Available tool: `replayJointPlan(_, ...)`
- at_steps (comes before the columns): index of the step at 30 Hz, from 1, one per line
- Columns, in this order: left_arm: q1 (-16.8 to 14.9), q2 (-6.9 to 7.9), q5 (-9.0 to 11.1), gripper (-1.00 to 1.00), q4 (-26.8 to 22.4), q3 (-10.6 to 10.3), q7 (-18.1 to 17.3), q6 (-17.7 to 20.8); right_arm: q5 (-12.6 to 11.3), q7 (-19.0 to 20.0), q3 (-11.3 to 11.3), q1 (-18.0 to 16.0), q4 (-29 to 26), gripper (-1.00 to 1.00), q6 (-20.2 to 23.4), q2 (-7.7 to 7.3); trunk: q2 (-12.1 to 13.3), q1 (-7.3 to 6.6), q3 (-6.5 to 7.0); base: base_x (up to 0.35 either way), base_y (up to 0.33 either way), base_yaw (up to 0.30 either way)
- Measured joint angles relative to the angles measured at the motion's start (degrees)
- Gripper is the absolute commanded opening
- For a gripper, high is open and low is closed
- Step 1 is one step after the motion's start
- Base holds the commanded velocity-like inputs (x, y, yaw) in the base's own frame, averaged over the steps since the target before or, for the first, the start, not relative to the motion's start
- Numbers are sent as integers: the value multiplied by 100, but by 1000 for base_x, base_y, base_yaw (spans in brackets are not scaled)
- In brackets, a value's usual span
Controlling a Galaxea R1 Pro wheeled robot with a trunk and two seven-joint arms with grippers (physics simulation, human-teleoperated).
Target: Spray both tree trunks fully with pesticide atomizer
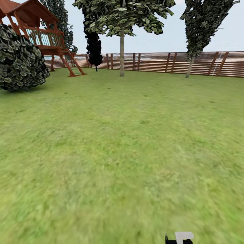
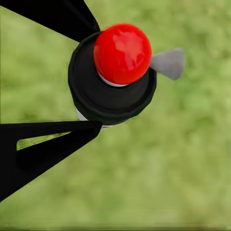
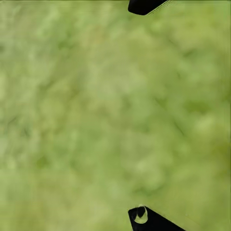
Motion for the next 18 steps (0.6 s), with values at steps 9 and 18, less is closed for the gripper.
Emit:
replayJointPlan(9, 3, -6, 4, -100, 0, 2, -2, -5, 2, 0, 5, 0, -5, 100, 0, 6, 0, 0, 0, 339, 0, 0)
replayJointPlan(18, 4, -16, 0, -100, 2, -3, -4, -9, 2, 0, 4, 0, -5, 100, 0, 6, 0, 0, 0, 339, 0, 0)
